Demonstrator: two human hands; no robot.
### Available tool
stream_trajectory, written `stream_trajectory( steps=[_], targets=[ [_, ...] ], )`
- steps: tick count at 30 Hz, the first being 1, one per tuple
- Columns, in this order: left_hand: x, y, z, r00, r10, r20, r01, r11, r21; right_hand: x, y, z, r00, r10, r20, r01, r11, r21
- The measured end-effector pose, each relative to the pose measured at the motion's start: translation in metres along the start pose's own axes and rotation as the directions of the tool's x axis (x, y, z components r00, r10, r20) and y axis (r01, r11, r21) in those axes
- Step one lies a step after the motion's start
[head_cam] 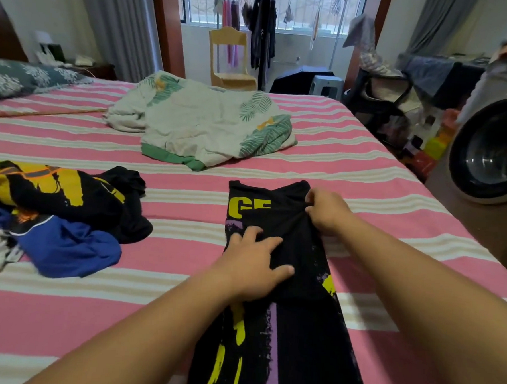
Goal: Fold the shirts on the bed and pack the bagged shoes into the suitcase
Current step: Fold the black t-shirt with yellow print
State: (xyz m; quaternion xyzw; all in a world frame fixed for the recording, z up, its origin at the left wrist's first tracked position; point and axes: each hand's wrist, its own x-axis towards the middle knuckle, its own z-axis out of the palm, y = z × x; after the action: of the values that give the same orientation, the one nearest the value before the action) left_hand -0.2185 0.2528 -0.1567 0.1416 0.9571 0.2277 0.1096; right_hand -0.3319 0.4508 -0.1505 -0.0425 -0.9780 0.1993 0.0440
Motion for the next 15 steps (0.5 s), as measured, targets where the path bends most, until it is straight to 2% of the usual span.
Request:
stream_trajectory(
  steps=[2,3,4,5,6,7,9,11,13,15],
  targets=[
    [0.021,-0.003,-0.01,0.987,-0.031,-0.159,0.053,0.989,0.138,-0.011,-0.009,0.006,0.986,-0.055,-0.158,0.054,0.998,-0.01],
    [0.032,-0.008,-0.012,0.971,-0.037,-0.237,0.088,0.974,0.209,-0.02,-0.014,0.011,0.972,-0.133,-0.191,0.126,0.991,-0.051],
    [0.04,-0.016,-0.011,0.963,-0.024,-0.267,0.101,0.955,0.28,-0.028,-0.018,0.02,0.965,-0.217,-0.146,0.2,0.973,-0.118],
    [0.049,-0.024,-0.007,0.972,-0.012,-0.235,0.092,0.939,0.33,-0.035,-0.02,0.03,0.96,-0.277,-0.045,0.265,0.947,-0.183],
    [0.056,-0.033,-0.002,0.985,-0.024,-0.169,0.081,0.937,0.339,-0.038,-0.018,0.039,0.958,-0.276,0.08,0.287,0.93,-0.228],
    [0.062,-0.041,0.004,0.992,-0.055,-0.112,0.088,0.945,0.315,-0.036,-0.011,0.045,0.958,-0.222,0.18,0.264,0.929,-0.259],
    [0.076,-0.051,0.012,0.986,-0.123,-0.114,0.145,0.965,0.219,-0.018,0.012,0.046,0.975,-0.099,0.197,0.152,0.949,-0.275],
    [0.095,-0.059,0.007,0.958,-0.212,-0.195,0.237,0.965,0.115,0.005,0.024,0.041,0.994,-0.007,0.106,0.035,0.963,-0.267],
    [0.117,-0.068,-0.002,0.925,-0.276,-0.26,0.297,0.954,0.042,0.022,0.025,0.042,1.0,-0.003,-0.008,0.001,0.98,-0.2],
    [0.134,-0.076,-0.013,0.899,-0.258,-0.353,0.265,0.964,-0.028,0.028,0.02,0.045,0.995,-0.053,-0.08,0.055,0.998,0.028]
  ],
)
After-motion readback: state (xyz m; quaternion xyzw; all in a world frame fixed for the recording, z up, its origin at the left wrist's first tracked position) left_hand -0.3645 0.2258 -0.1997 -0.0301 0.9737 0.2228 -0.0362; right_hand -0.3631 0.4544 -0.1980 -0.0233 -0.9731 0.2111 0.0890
